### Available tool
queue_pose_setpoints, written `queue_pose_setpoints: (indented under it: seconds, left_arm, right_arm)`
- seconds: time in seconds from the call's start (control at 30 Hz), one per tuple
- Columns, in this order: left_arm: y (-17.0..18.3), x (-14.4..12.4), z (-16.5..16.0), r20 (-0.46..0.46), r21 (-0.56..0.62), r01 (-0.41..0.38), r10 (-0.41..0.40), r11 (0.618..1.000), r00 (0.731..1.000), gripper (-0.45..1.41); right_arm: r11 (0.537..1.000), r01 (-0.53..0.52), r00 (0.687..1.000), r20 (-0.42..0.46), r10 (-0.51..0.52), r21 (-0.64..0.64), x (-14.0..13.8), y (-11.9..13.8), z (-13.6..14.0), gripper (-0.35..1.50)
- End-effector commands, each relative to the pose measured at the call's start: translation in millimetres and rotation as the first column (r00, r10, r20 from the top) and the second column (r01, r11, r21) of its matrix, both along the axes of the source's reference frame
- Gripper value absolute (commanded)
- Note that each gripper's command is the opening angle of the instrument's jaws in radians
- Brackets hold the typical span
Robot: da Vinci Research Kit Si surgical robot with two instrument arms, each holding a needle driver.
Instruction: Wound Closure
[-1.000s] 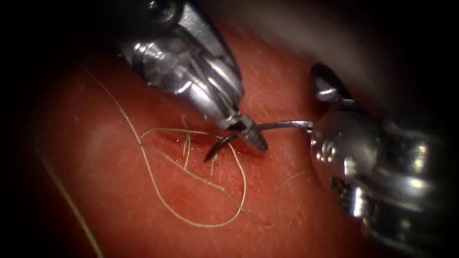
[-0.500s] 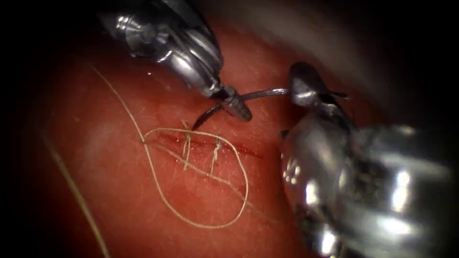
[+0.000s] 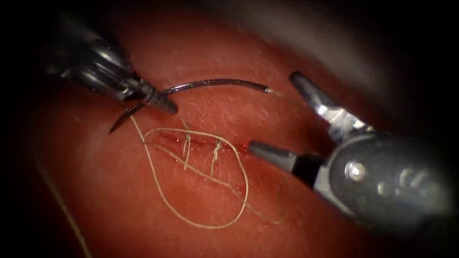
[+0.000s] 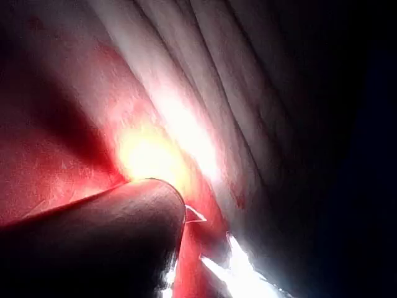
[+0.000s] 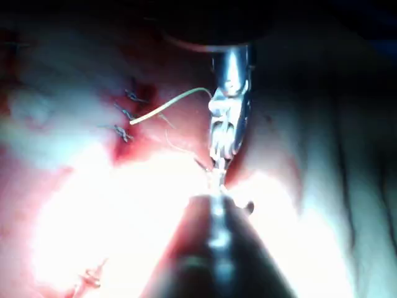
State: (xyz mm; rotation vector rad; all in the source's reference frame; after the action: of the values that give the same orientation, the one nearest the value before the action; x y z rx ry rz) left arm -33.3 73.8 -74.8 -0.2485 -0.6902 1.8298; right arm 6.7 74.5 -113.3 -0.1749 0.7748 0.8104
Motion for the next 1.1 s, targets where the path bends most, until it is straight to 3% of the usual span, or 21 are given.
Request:
queue_pose_setpoints:
  seconds: [0.03,0.07,0.23,0.37,0.47,0.5,0.63,0.7,0.73,0.8,0.83,0.9,0.97,1.07,1.1]
  left_arm:
    - [0.1,-0.4,0.6,0.002,0.000,0.010,-0.010,1.000,1.000,-0.35]
    - [0.5,-0.4,0.8,-0.002,-0.004,0.036,-0.036,0.999,0.999,-0.35]
    - [1.1,0.1,1.1,0.027,-0.022,0.107,-0.106,0.994,0.994,-0.35]
    - [0.0,0.7,0.5,0.091,-0.029,0.171,-0.168,0.985,0.982,-0.35]
    - [-1.3,1.3,-0.2,0.154,-0.029,0.233,-0.226,0.972,0.962,-0.35]
    - [-2.0,1.6,-0.6,0.180,-0.026,0.274,-0.265,0.961,0.947,-0.35]
    - [-3.5,1.9,-1.4,0.207,-0.020,0.392,-0.379,0.920,0.902,-0.35]
    - [-4.0,1.8,-1.7,0.220,-0.006,0.451,-0.439,0.893,0.871,-0.35]
    - [-4.2,1.6,-2.0,0.270,0.037,0.501,-0.492,0.864,0.828,-0.35]
    - [-4.1,1.5,-2.1,0.307,0.073,0.539,-0.533,0.839,0.788,-0.35]
    - [-4.0,1.2,-2.1,0.344,0.082,0.567,-0.557,0.820,0.756,-0.35]
    - [-4.1,0.9,-2.0,0.379,0.085,0.589,-0.573,0.804,0.727,-0.35]
    - [-4.4,0.5,-1.8,0.410,0.087,0.610,-0.587,0.787,0.699,-0.35]
    - [-4.7,0.4,-1.8,0.432,0.090,0.625,-0.596,0.775,0.677,-0.35]
    - [-4.7,0.5,-1.9,0.446,0.093,0.634,-0.601,0.768,0.663,-0.35]
  right_arm:
    - [0.998,-0.035,0.993,-0.112,0.041,0.058,-1.2,0.2,1.2,1.11]
    - [0.991,-0.058,0.976,-0.201,0.081,0.120,-2.3,0.3,1.7,1.13]
    - [0.970,-0.067,0.946,-0.295,0.136,0.232,-4.5,0.8,3.3,1.20]
    - [0.919,-0.061,0.938,-0.294,0.186,0.389,-3.8,0.5,3.7,1.47]
    - [0.908,-0.029,0.932,-0.317,0.176,0.418,-3.4,0.0,3.7,1.48]
    - [0.907,0.019,0.927,-0.347,0.141,0.421,-3.5,-0.2,3.9,1.33]
    - [0.892,0.145,0.956,-0.294,-0.015,0.428,-4.2,0.0,5.5,1.31]
    - [0.899,0.154,0.952,-0.306,-0.024,0.410,-4.5,-0.2,6.1,1.31]
    - [0.906,0.138,0.956,-0.294,-0.016,0.401,-4.6,-0.3,6.1,1.31]
    - [0.906,0.137,0.955,-0.296,-0.014,0.401,-4.5,-0.5,5.8,1.31]
    - [0.920,0.125,0.955,-0.296,-0.010,0.373,-4.2,-0.6,5.5,1.31]
    - [0.935,0.110,0.952,-0.307,-0.002,0.336,-3.9,-0.8,5.1,1.30]
    - [0.938,0.144,0.926,-0.377,-0.016,0.314,-3.4,-0.8,5.1,1.28]
    - [0.941,0.182,0.885,-0.464,-0.031,0.286,-3.4,-0.9,5.5,1.20]
    - [0.935,0.194,0.853,-0.521,-0.011,0.298,-3.7,-0.9,5.8,1.20]
